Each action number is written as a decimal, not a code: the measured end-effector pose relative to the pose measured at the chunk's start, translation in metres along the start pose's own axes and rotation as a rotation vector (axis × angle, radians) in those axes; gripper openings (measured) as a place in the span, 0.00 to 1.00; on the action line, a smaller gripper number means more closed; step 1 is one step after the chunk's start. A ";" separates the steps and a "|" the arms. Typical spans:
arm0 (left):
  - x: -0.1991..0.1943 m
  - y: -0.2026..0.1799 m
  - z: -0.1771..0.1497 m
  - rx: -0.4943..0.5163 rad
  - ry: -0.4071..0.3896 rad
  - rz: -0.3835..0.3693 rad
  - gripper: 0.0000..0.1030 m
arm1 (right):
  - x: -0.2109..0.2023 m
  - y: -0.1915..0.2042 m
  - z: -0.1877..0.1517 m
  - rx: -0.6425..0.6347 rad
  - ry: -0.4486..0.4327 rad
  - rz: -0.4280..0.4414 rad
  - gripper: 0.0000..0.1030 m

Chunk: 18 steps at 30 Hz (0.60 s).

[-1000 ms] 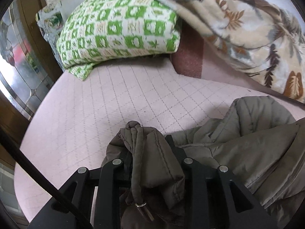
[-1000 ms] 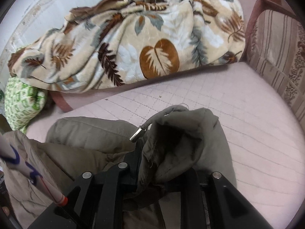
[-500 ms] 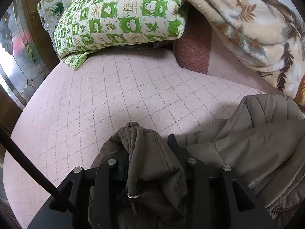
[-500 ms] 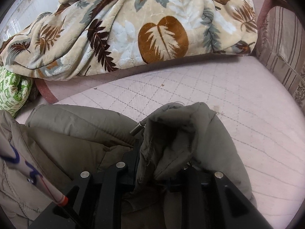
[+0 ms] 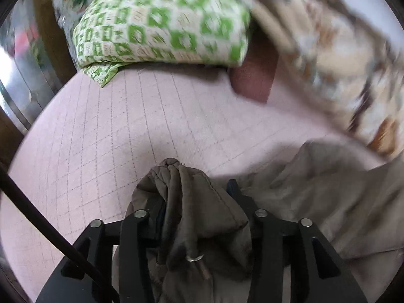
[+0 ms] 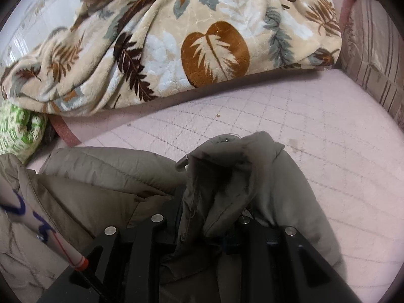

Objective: Fold large clothes

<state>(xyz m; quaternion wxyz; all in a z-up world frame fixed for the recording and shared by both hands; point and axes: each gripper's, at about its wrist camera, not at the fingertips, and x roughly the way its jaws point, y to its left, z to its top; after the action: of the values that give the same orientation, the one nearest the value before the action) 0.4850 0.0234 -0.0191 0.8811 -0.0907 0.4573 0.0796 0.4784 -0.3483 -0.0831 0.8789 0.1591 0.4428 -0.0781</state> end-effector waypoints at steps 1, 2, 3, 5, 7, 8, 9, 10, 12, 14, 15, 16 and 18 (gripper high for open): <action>-0.015 0.009 0.005 -0.034 -0.002 -0.056 0.50 | -0.007 0.002 0.004 -0.013 0.007 -0.010 0.30; -0.025 0.015 0.008 -0.056 0.000 -0.094 0.54 | -0.020 0.005 0.008 -0.029 0.001 -0.005 0.40; -0.039 0.024 0.013 -0.088 0.003 -0.152 0.56 | -0.032 0.006 0.010 -0.042 -0.014 0.013 0.48; -0.068 0.038 0.021 -0.134 -0.014 -0.209 0.64 | -0.064 0.007 0.016 -0.050 -0.064 0.050 0.73; -0.097 0.046 0.026 -0.142 -0.067 -0.217 0.67 | -0.095 0.008 0.020 -0.048 -0.130 0.043 0.89; -0.109 0.048 0.027 -0.135 -0.086 -0.226 0.69 | -0.112 0.007 0.021 -0.048 -0.170 0.038 0.92; -0.121 0.049 0.028 -0.126 -0.103 -0.232 0.69 | -0.133 0.007 0.022 -0.052 -0.215 0.032 0.92; -0.130 0.048 0.026 -0.114 -0.118 -0.225 0.69 | -0.145 0.008 0.022 -0.059 -0.234 0.029 0.92; -0.144 0.043 0.022 -0.064 -0.146 -0.177 0.70 | -0.170 0.012 0.019 -0.081 -0.262 0.032 0.92; -0.148 0.034 0.012 0.007 -0.161 -0.143 0.70 | -0.192 0.021 0.012 -0.120 -0.285 0.020 0.92; -0.146 0.025 0.005 0.058 -0.163 -0.121 0.70 | -0.202 0.029 0.006 -0.150 -0.295 0.021 0.92; -0.142 0.016 -0.003 0.102 -0.159 -0.102 0.70 | -0.207 0.035 0.002 -0.173 -0.296 0.021 0.91; -0.127 0.000 -0.016 0.173 -0.140 -0.088 0.70 | -0.211 0.054 -0.009 -0.223 -0.277 0.049 0.77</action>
<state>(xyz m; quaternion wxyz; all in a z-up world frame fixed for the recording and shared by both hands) 0.4002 0.0119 0.0756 0.9181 -0.0285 0.3953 0.0074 0.3611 -0.2952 0.0929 0.9454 0.0591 0.3192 -0.0284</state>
